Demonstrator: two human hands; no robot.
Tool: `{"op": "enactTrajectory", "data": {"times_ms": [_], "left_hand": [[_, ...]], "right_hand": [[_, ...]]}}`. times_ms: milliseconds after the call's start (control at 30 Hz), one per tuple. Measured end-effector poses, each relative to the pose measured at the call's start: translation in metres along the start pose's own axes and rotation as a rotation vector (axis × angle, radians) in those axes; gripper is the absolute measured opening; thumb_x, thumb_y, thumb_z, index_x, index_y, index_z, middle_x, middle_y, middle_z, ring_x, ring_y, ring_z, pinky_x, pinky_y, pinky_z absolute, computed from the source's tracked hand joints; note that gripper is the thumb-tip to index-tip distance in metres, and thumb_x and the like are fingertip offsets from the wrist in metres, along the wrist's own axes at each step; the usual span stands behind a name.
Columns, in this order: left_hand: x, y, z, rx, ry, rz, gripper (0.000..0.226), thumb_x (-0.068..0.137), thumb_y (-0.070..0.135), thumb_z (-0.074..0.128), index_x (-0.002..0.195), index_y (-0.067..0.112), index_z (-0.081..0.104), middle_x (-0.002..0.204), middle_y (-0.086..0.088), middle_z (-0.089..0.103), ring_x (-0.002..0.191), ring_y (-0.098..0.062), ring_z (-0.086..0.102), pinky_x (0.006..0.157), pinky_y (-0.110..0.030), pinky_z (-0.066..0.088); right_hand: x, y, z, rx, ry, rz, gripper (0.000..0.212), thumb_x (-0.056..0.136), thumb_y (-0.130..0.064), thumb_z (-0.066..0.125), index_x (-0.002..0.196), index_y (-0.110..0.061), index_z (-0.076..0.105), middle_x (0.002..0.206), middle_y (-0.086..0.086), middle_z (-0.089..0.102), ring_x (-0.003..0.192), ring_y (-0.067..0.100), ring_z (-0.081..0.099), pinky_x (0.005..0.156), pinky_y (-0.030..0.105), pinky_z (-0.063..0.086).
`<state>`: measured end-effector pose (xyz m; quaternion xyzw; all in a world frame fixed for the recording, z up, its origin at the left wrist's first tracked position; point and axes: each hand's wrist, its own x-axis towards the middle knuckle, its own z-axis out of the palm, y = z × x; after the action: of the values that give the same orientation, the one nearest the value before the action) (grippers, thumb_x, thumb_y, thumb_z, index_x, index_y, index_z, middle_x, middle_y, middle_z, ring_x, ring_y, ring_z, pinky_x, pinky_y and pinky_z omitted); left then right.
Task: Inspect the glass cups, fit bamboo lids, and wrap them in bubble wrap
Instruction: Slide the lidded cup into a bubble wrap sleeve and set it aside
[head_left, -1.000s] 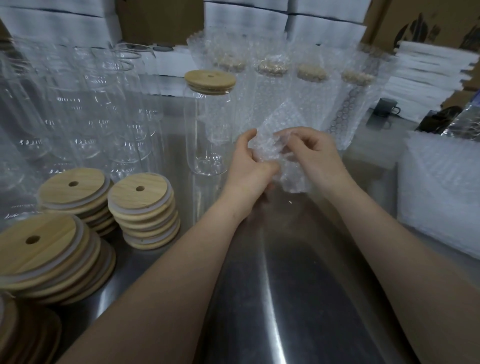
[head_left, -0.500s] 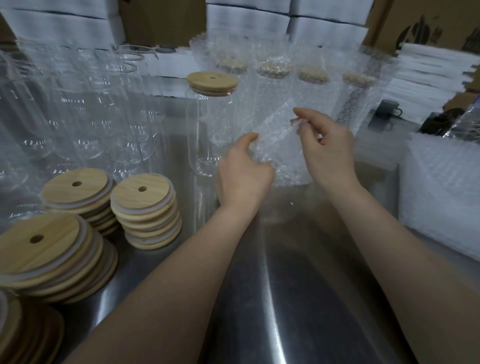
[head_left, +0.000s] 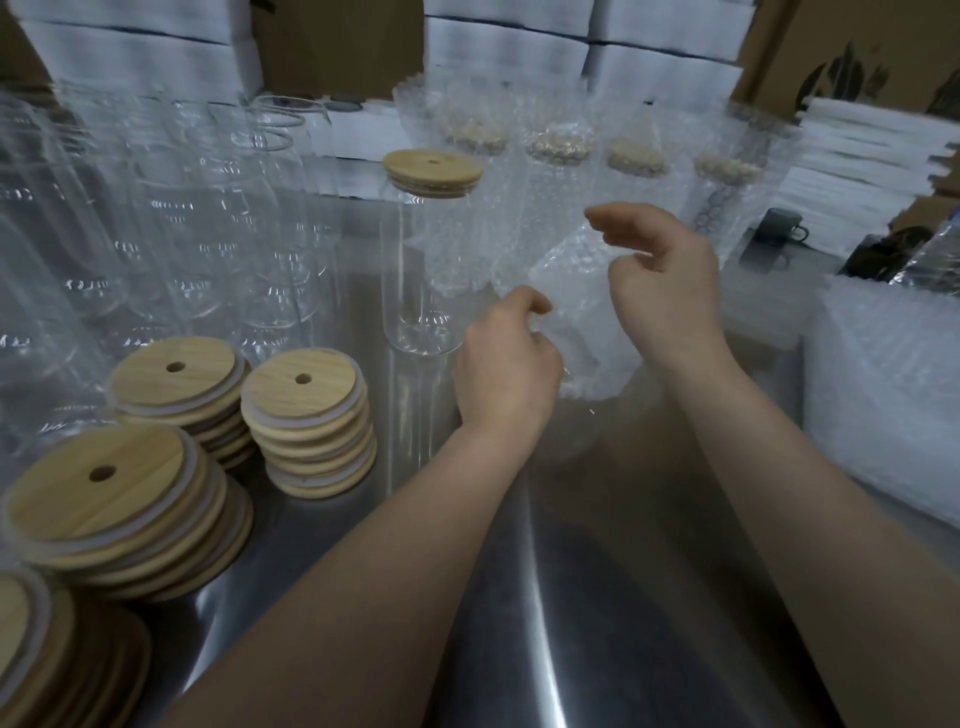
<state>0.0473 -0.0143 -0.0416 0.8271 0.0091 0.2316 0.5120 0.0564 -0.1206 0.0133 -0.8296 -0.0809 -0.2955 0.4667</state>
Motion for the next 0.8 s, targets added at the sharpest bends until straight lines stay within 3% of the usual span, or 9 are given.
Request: {"op": "enactTrajectory", "data": {"times_ms": [133, 200, 267, 300, 400, 500, 633, 733, 800], "left_hand": [[0.004, -0.005, 0.003, -0.140, -0.023, -0.062, 0.038, 0.081, -0.002, 0.046, 0.098, 0.017, 0.074, 0.097, -0.001, 0.074, 0.089, -0.017, 0.066, 0.073, -0.018, 0.043], [0.006, -0.005, 0.004, -0.182, -0.019, -0.069, 0.030, 0.081, 0.000, 0.047, 0.080, 0.014, 0.073, 0.077, -0.001, 0.072, 0.079, -0.017, 0.066, 0.061, -0.016, 0.041], [0.008, -0.006, 0.005, -0.207, 0.010, -0.056, 0.034, 0.081, 0.002, 0.049, 0.050, 0.016, 0.051, 0.052, 0.002, 0.056, 0.075, -0.012, 0.055, 0.046, -0.014, 0.034], [0.008, -0.005, 0.005, -0.215, 0.009, -0.058, 0.041, 0.081, 0.003, 0.051, 0.044, 0.018, 0.041, 0.045, 0.005, 0.049, 0.072, -0.011, 0.049, 0.043, -0.015, 0.031], [0.008, -0.004, 0.004, -0.239, -0.028, -0.100, 0.041, 0.081, 0.008, 0.055, 0.043, 0.019, 0.045, 0.038, 0.006, 0.043, 0.046, -0.017, 0.039, 0.042, -0.018, 0.026], [0.008, -0.003, 0.004, -0.246, -0.050, -0.101, 0.030, 0.080, 0.008, 0.057, 0.051, 0.015, 0.048, 0.048, 0.001, 0.051, 0.055, -0.029, 0.047, 0.052, -0.033, 0.038], [0.008, -0.004, 0.002, -0.243, -0.064, -0.125, 0.032, 0.079, 0.006, 0.055, 0.051, 0.016, 0.044, 0.045, 0.006, 0.046, 0.045, -0.012, 0.040, 0.044, -0.028, 0.030], [0.008, -0.003, 0.002, -0.237, -0.073, -0.135, 0.029, 0.081, 0.005, 0.053, 0.055, 0.015, 0.047, 0.054, 0.000, 0.054, 0.054, -0.022, 0.048, 0.047, -0.029, 0.037], [0.008, -0.004, 0.001, -0.234, -0.074, -0.124, 0.029, 0.081, 0.005, 0.053, 0.055, 0.017, 0.048, 0.055, 0.001, 0.054, 0.052, -0.019, 0.050, 0.042, -0.019, 0.036]], "right_hand": [[0.001, -0.026, 0.016, 0.146, -0.081, -0.101, 0.046, 0.081, -0.006, 0.049, 0.124, -0.014, 0.064, 0.113, -0.005, 0.065, 0.110, 0.008, 0.060, 0.102, 0.025, 0.047], [0.006, -0.036, 0.027, 0.160, -0.198, -0.087, 0.048, 0.089, -0.011, 0.062, 0.136, -0.015, 0.054, 0.125, -0.001, 0.060, 0.118, 0.011, 0.057, 0.104, 0.026, 0.045], [0.011, -0.041, 0.037, 0.141, -0.359, -0.008, 0.068, 0.089, -0.024, 0.072, 0.148, -0.023, 0.038, 0.143, 0.002, 0.047, 0.130, 0.013, 0.047, 0.105, 0.026, 0.041], [0.014, -0.042, 0.042, 0.140, -0.421, 0.028, 0.079, 0.087, -0.030, 0.074, 0.152, -0.026, 0.029, 0.150, 0.003, 0.039, 0.136, 0.015, 0.042, 0.106, 0.028, 0.039], [0.021, -0.041, 0.054, 0.167, -0.491, 0.086, 0.097, 0.083, -0.036, 0.078, 0.156, -0.027, 0.014, 0.159, 0.004, 0.025, 0.144, 0.019, 0.031, 0.112, 0.032, 0.034], [0.025, -0.036, 0.064, 0.214, -0.470, 0.104, 0.087, 0.083, -0.033, 0.078, 0.152, -0.023, 0.026, 0.151, 0.006, 0.039, 0.135, 0.015, 0.043, 0.104, 0.026, 0.039], [0.025, -0.033, 0.070, 0.264, -0.406, 0.110, 0.067, 0.079, -0.031, 0.082, 0.138, -0.019, 0.051, 0.120, 0.005, 0.063, 0.110, 0.012, 0.061, 0.086, 0.023, 0.048], [0.023, -0.031, 0.071, 0.265, -0.368, 0.102, 0.066, 0.076, -0.033, 0.084, 0.134, -0.018, 0.056, 0.111, 0.002, 0.061, 0.100, 0.012, 0.060, 0.088, 0.026, 0.050], [0.020, -0.030, 0.071, 0.282, -0.333, 0.104, 0.068, 0.074, -0.033, 0.085, 0.133, -0.018, 0.056, 0.110, 0.003, 0.060, 0.097, 0.014, 0.060, 0.085, 0.028, 0.053]]}}
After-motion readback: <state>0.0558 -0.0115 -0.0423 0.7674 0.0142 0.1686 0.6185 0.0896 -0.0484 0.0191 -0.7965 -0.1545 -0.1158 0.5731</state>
